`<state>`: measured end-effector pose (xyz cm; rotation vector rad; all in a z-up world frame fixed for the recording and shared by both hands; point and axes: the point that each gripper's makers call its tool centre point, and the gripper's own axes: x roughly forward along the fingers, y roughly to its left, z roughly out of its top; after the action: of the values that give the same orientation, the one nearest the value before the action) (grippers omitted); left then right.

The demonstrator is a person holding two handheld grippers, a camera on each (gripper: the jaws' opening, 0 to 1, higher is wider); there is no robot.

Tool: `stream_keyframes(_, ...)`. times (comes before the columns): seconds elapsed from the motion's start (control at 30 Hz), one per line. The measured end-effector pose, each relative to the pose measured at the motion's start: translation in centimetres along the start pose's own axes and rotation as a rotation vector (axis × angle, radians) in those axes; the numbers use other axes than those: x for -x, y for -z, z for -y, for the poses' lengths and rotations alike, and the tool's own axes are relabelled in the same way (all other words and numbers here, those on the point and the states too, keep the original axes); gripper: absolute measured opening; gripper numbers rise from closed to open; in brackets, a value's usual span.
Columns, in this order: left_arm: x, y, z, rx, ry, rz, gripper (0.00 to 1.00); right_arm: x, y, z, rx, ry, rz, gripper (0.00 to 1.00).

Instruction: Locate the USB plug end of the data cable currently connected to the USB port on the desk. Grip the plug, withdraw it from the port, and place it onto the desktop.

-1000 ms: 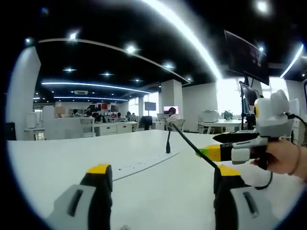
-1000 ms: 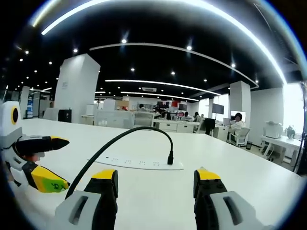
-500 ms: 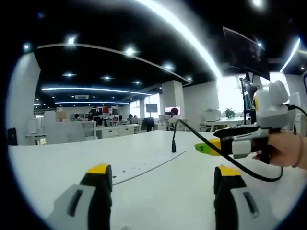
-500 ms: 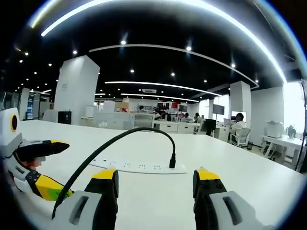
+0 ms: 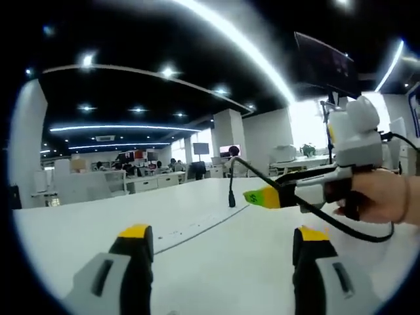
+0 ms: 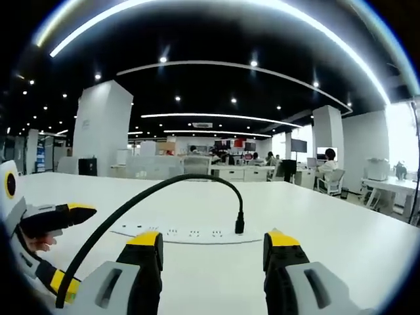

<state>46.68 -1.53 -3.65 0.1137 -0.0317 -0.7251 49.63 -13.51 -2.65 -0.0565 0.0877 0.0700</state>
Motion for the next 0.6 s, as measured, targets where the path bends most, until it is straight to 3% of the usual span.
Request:
stream_keyframes(0.17, -0.6, -0.5, -0.4, 0.027, -0.016, 0.029, 0.88, -0.8, 0.5, 0.1, 0.018, -0.004, -0.008, 0.62)
stream_keyframes(0.27, -1.0, -0.6, 0.5, 0.011, 0.021, 0.03, 0.85, -1.1, 0.7, 0.2, 0.016, -0.012, -0.015, 0.59)
stream_keyframes(0.6, -3.0, 0.0, 0.4, 0.06, 0.041, -0.005, 0.87, -2.6, 0.4, 1.2, 0.001, -0.012, -0.009, 0.59)
